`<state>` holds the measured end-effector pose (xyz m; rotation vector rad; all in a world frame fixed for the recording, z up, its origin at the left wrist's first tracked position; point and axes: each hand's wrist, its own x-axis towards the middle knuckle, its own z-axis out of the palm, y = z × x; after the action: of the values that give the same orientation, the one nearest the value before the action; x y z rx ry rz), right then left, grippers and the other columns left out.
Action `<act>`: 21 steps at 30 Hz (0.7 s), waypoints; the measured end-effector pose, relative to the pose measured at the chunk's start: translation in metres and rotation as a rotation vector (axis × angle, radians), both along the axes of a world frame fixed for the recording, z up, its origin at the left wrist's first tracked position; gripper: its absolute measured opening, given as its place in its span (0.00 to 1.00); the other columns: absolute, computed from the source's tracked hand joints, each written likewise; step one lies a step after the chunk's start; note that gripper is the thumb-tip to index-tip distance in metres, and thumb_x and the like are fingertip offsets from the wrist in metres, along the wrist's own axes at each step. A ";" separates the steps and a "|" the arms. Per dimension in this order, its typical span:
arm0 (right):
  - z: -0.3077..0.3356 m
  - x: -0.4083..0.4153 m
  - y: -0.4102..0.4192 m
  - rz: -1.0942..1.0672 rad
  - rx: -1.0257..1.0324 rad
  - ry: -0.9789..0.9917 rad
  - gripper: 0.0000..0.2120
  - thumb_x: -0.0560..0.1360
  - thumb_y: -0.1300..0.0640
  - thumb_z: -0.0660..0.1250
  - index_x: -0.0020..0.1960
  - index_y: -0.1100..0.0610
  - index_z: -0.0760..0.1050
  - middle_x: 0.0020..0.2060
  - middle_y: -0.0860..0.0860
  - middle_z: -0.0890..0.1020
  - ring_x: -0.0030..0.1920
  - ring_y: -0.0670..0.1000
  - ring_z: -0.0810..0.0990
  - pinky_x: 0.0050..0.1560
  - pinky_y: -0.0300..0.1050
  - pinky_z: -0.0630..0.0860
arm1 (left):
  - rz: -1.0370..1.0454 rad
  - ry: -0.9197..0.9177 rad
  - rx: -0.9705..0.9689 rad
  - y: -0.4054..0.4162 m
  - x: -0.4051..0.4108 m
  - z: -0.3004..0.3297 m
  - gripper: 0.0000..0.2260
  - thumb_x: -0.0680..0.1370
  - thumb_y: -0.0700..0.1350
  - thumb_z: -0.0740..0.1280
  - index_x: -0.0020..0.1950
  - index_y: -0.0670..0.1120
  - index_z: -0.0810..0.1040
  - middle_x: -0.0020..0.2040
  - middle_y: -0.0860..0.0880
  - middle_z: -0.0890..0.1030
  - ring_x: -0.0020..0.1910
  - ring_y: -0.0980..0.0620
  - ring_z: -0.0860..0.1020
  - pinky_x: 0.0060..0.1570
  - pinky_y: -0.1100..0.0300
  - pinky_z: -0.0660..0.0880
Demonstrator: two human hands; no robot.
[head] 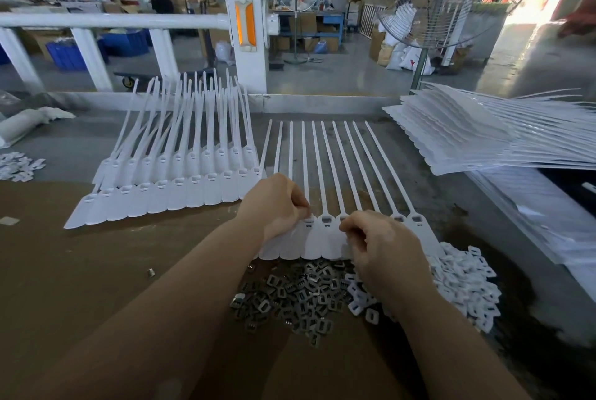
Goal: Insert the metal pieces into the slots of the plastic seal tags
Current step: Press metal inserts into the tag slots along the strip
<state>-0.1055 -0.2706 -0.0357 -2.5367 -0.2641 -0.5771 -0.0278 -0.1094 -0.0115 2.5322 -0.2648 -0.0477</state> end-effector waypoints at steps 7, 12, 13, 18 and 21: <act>0.000 0.000 0.002 -0.005 0.003 0.002 0.07 0.73 0.64 0.65 0.48 0.58 0.80 0.45 0.51 0.83 0.47 0.53 0.79 0.48 0.50 0.76 | -0.081 0.053 0.055 0.000 0.003 0.009 0.04 0.75 0.42 0.69 0.47 0.47 0.84 0.44 0.51 0.82 0.46 0.52 0.79 0.50 0.57 0.76; 0.001 0.000 0.003 -0.006 -0.002 0.016 0.07 0.73 0.63 0.65 0.49 0.58 0.79 0.46 0.51 0.83 0.48 0.52 0.79 0.50 0.49 0.76 | -0.128 0.089 0.059 0.002 0.002 0.012 0.05 0.76 0.41 0.68 0.49 0.45 0.83 0.47 0.48 0.83 0.47 0.50 0.80 0.52 0.54 0.77; 0.001 -0.001 0.003 -0.007 -0.003 0.018 0.07 0.73 0.63 0.65 0.49 0.58 0.79 0.46 0.51 0.83 0.48 0.52 0.79 0.50 0.49 0.75 | -0.122 0.068 0.074 0.001 0.002 0.012 0.05 0.76 0.41 0.69 0.49 0.46 0.84 0.46 0.49 0.83 0.46 0.50 0.80 0.52 0.54 0.77; 0.001 -0.001 0.003 -0.011 -0.002 0.023 0.07 0.74 0.63 0.64 0.49 0.58 0.79 0.47 0.51 0.83 0.48 0.52 0.78 0.49 0.48 0.75 | -0.071 -0.006 0.130 -0.002 -0.002 0.008 0.05 0.76 0.42 0.68 0.48 0.48 0.84 0.46 0.50 0.83 0.46 0.50 0.80 0.50 0.55 0.78; 0.000 -0.001 0.003 -0.008 -0.012 0.019 0.07 0.73 0.63 0.65 0.49 0.58 0.79 0.46 0.51 0.83 0.48 0.53 0.78 0.49 0.48 0.74 | -0.054 -0.095 0.163 -0.003 -0.007 0.003 0.06 0.76 0.40 0.66 0.44 0.45 0.84 0.45 0.48 0.83 0.45 0.47 0.80 0.47 0.55 0.78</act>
<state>-0.1061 -0.2672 -0.0354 -2.5546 -0.2515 -0.5551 -0.0346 -0.1122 -0.0089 2.6928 -0.3805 0.0313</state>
